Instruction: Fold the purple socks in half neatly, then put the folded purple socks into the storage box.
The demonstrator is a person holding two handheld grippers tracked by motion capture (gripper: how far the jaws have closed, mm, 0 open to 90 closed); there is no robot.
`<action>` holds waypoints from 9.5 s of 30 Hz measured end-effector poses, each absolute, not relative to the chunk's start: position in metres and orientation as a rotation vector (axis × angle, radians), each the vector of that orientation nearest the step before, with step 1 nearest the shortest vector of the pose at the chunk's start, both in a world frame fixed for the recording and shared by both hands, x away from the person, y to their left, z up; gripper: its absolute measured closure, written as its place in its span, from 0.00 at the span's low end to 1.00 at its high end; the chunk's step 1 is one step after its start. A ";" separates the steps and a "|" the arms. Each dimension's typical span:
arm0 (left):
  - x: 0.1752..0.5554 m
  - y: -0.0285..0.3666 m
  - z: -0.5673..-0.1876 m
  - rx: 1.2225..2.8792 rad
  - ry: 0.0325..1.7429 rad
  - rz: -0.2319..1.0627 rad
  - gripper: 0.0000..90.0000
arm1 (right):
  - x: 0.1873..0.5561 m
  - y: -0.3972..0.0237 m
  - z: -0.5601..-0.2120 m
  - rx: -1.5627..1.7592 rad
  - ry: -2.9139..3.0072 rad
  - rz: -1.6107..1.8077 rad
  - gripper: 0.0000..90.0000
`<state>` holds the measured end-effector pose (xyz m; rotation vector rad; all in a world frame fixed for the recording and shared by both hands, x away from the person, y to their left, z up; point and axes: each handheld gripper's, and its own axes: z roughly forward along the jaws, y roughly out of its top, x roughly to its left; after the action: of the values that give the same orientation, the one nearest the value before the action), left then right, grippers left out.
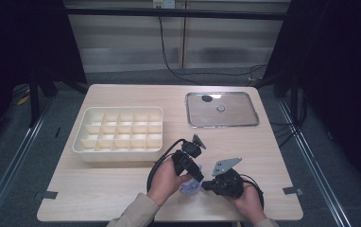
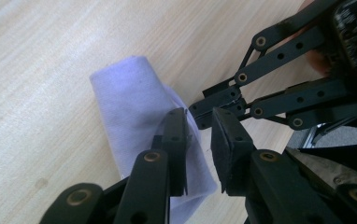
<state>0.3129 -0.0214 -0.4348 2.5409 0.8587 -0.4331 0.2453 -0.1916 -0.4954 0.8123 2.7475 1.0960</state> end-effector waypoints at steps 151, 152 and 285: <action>0.343 0.010 -0.468 2.438 1.066 -0.526 0.60 | 0.246 -0.187 -0.496 0.815 2.738 1.109 0.98; 0.343 0.010 -0.468 2.438 1.065 -0.525 0.60 | 0.246 -0.187 -0.496 0.820 2.739 1.109 0.98; 0.359 0.049 -0.398 2.417 1.069 -0.482 0.81 | 0.254 -0.201 -0.510 0.934 2.509 1.104 0.19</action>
<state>0.3587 0.0490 -0.3977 2.4170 1.0687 -0.4820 0.2544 -0.2014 -0.5102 0.9345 2.5088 1.1042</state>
